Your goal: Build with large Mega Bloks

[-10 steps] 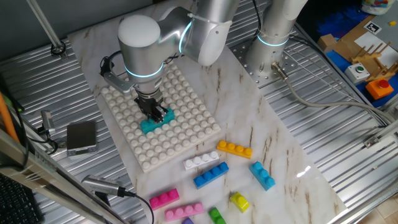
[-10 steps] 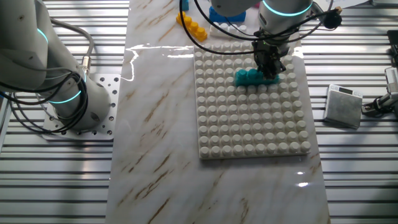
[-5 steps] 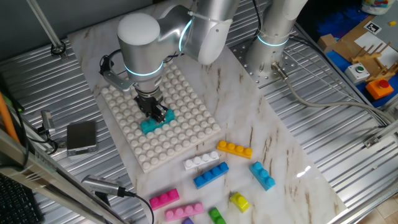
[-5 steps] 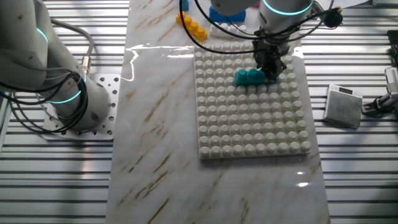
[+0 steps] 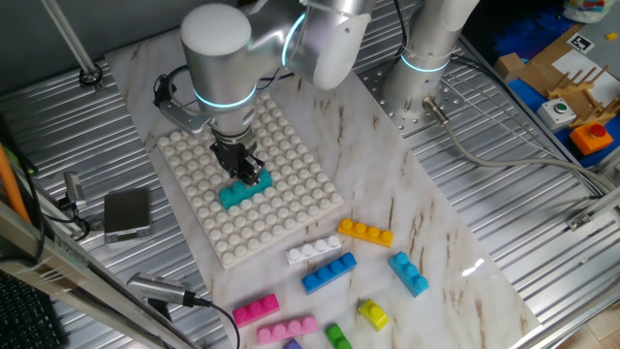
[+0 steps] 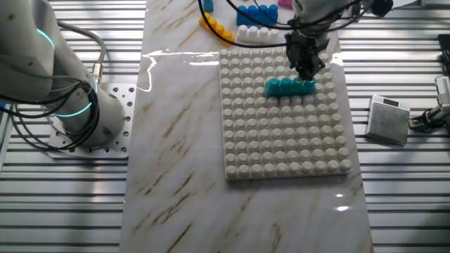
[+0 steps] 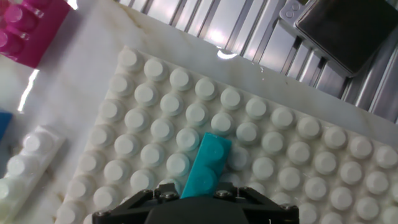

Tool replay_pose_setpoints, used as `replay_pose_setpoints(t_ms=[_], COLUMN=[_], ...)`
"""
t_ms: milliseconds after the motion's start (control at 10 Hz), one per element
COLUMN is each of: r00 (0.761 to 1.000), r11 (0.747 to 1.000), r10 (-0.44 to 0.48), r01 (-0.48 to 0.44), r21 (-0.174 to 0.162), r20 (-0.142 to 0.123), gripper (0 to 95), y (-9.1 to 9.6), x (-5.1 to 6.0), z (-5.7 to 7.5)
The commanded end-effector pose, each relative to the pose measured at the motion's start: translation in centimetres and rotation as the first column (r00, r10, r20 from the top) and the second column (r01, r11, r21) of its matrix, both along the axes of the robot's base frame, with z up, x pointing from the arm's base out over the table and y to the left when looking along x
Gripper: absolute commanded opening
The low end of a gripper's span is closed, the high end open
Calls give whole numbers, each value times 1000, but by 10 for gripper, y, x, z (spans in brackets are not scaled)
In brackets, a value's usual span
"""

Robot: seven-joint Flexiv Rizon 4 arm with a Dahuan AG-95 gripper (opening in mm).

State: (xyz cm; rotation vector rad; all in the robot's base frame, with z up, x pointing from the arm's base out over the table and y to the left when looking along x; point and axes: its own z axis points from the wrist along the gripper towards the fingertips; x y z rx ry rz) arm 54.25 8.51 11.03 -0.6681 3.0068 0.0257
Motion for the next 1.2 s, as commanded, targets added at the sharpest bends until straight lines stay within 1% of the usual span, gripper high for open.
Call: replay_pose_setpoints(t_ms=[100, 200, 400, 700, 1200], r00=[1000, 1000, 1000, 1000, 1000], r11=[999, 999, 999, 999, 999], r10=[5, 6, -3, -6, -12], r01=[-5, -6, 3, 6, 12], r21=[36, 37, 46, 43, 39], r20=[-2, -5, 0, 0, 0], gripper=[0, 0, 0, 0, 0], y=[-3, -6, -6, -5, -5], x=[-3, -5, -8, -17, -17], z=[3, 4, 3, 0, 0])
